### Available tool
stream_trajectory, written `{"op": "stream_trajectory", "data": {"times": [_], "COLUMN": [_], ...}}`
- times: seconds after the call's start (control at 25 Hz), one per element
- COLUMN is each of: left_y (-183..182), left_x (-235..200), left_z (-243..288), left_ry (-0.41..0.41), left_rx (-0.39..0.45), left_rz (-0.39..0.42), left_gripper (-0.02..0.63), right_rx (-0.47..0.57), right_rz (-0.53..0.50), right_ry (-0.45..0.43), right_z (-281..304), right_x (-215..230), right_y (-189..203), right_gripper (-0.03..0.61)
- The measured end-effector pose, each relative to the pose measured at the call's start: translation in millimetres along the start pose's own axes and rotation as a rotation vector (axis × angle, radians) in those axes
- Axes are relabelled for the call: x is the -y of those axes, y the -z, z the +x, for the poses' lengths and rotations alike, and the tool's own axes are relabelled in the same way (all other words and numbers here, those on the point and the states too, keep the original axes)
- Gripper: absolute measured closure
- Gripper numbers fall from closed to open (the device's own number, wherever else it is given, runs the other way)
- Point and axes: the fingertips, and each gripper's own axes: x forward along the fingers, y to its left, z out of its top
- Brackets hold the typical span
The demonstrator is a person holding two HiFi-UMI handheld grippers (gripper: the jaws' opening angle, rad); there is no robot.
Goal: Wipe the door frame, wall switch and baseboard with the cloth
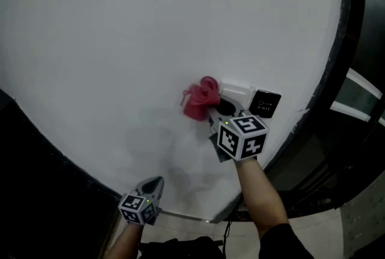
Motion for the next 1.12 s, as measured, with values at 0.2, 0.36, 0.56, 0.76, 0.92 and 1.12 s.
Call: {"op": "stream_trajectory", "data": {"times": [0.2, 0.36, 0.56, 0.76, 0.92, 1.12], "left_y": [0.0, -5.3, -3.5, -0.1, 1.8, 1.6], "left_x": [-5.6, -0.6, 20.1, 30.0, 30.8, 42.6], "left_z": [3.8, 2.3, 14.3, 17.7, 19.0, 26.0], "left_ry": [-0.001, 0.041, 0.087, 0.108, 0.112, 0.129], "left_rx": [-0.004, -0.004, -0.013, -0.023, -0.018, -0.029], "left_rz": [-0.001, 0.001, 0.01, 0.005, 0.006, 0.012], "left_gripper": [0.623, 0.623, 0.623, 0.623, 0.623, 0.623], "right_rx": [0.018, 0.026, 0.041, 0.043, 0.041, 0.044], "right_rz": [0.088, 0.062, 0.028, 0.013, -0.005, 0.001], "right_ry": [0.035, 0.076, 0.146, 0.184, 0.213, 0.25], "right_z": [-17.1, -30.0, -49.5, -64.8, -73.3, -81.6], "right_x": [30.0, 29.2, 50.5, 64.5, 71.4, 83.2], "right_y": [-2.5, -5.9, -8.5, -10.6, -9.1, -6.4], "right_gripper": [0.518, 0.517, 0.517, 0.517, 0.517, 0.517]}}
